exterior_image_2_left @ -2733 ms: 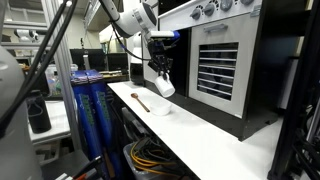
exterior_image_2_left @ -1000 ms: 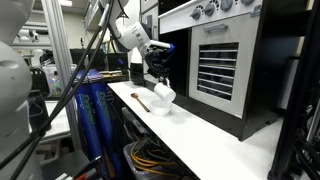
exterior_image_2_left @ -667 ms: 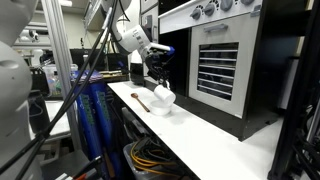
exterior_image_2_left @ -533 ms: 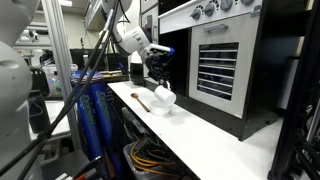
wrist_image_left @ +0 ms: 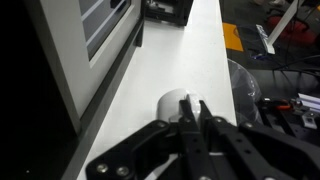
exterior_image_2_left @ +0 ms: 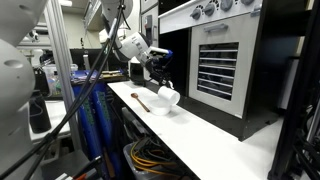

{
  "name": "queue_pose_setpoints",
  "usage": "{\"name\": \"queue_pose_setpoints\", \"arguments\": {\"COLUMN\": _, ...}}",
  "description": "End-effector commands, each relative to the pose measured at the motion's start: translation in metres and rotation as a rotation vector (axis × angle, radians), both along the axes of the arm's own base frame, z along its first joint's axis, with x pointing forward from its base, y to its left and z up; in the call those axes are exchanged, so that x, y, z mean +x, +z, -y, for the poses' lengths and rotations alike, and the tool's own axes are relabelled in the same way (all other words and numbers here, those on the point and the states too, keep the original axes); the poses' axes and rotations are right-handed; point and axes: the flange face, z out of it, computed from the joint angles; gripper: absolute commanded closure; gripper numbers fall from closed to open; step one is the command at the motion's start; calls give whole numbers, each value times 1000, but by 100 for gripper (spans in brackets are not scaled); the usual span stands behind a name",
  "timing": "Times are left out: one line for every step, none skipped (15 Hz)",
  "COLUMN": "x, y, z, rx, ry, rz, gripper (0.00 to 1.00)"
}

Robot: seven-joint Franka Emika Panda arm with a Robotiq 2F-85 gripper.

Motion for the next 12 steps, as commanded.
{"name": "queue_pose_setpoints", "arguments": {"x": 7, "y": 2, "z": -13, "rx": -45, "ry": 33, "rz": -18, "gripper": 98}}
{"name": "queue_pose_setpoints", "arguments": {"x": 8, "y": 1, "z": -16, "rx": -54, "ry": 39, "rz": -21, "gripper": 98}}
{"name": "queue_pose_setpoints", "arguments": {"x": 7, "y": 1, "z": -20, "rx": -62, "ry": 46, "rz": -25, "gripper": 98}}
{"name": "queue_pose_setpoints", "arguments": {"x": 7, "y": 0, "z": -23, "rx": -69, "ry": 51, "rz": -32, "gripper": 98}}
{"name": "queue_pose_setpoints", "arguments": {"x": 6, "y": 0, "z": -25, "rx": -75, "ry": 54, "rz": -41, "gripper": 98}}
{"name": "queue_pose_setpoints", "arguments": {"x": 5, "y": -1, "z": -28, "rx": -82, "ry": 56, "rz": -50, "gripper": 98}}
{"name": "queue_pose_setpoints", "arguments": {"x": 4, "y": -2, "z": -29, "rx": -88, "ry": 55, "rz": -61, "gripper": 98}}
{"name": "queue_pose_setpoints", "arguments": {"x": 3, "y": -3, "z": -30, "rx": -97, "ry": 54, "rz": -71, "gripper": 98}}
{"name": "queue_pose_setpoints", "arguments": {"x": 2, "y": -4, "z": -30, "rx": -105, "ry": 53, "rz": -80, "gripper": 98}}
{"name": "queue_pose_setpoints", "arguments": {"x": 1, "y": -5, "z": -30, "rx": -112, "ry": 51, "rz": -88, "gripper": 98}}
{"name": "queue_pose_setpoints", "arguments": {"x": 0, "y": -5, "z": -29, "rx": -121, "ry": 48, "rz": -99, "gripper": 98}}
{"name": "queue_pose_setpoints", "arguments": {"x": -1, "y": -6, "z": -29, "rx": -132, "ry": 46, "rz": -107, "gripper": 98}}
